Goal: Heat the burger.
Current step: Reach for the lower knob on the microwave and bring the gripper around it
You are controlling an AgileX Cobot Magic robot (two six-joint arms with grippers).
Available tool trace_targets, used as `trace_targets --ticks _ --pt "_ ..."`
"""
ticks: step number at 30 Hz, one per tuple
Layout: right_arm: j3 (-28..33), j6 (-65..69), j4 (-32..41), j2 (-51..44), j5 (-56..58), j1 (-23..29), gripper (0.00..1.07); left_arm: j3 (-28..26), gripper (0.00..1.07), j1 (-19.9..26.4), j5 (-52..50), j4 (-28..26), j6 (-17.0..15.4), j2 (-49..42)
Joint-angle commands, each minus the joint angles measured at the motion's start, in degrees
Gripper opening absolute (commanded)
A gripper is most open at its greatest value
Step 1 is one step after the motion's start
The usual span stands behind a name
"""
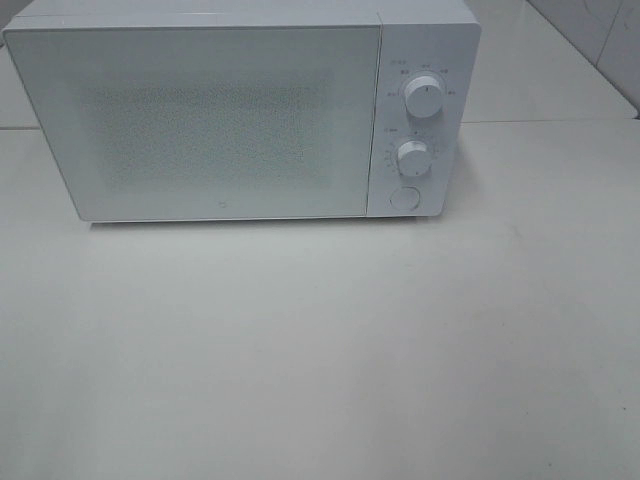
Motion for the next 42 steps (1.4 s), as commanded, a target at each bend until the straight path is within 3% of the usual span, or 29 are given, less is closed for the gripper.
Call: trace_targets --ticks 1,23,42 --pt "0.1 -0.7 0.2 -1.3 -0.5 -0.4 0.73 0.1 0.98 0.2 -0.3 -0.5 0.0 -1.4" --pt "-1.8 -1.0 0.2 0.5 -1.3 -0.4 0.73 0.1 0.98 0.2 -0.3 -0.5 0.0 -1.4" --pt "-2.3 -0.5 0.6 19.5 -25.0 -0.4 0.73 0.1 0.98 0.2 -0.3 -0.5 0.0 -1.4"
